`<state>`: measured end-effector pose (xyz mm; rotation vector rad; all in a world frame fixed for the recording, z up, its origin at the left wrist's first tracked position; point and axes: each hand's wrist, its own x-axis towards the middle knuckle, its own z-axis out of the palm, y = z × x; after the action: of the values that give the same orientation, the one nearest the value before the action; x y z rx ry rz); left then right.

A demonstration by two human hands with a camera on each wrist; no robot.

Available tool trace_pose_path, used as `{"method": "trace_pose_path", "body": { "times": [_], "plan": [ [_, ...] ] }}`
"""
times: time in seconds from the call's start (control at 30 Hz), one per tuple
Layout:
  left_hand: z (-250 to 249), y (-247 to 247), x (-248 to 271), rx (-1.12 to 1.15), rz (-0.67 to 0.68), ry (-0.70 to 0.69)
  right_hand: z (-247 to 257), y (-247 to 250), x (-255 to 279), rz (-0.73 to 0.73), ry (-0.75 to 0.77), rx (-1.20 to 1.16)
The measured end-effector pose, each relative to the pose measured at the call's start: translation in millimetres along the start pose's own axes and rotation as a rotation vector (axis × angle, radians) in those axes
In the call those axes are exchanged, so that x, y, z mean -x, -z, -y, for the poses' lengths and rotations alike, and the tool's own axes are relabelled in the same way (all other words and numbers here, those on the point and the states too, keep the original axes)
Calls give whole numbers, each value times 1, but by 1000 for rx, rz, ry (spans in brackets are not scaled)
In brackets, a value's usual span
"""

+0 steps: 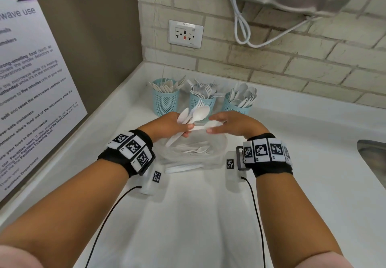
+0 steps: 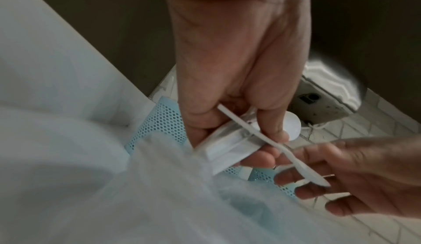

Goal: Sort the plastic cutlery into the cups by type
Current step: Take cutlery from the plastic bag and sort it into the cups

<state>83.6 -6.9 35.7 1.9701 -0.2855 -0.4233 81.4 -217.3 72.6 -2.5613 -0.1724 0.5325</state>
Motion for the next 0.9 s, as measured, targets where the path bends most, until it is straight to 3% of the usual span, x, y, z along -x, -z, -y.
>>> {"method": "trace_pose_path", "body": {
  "times": [0.1,0.33,0.5,0.9],
  "plan": [
    [-5,-6,-1,155,-46,-16,5,3,-4,-114,56,-384],
    [-15,-11,-7,386,-55,18,15,-3,-17,-478,157,-772],
    [-20,-12,-5,456,-49,36,22,-4,-19,-508,241,-828],
    [-20,-25,-4,436,-77,75,28,-22,-25,-480,177,-657]
  ]
}}
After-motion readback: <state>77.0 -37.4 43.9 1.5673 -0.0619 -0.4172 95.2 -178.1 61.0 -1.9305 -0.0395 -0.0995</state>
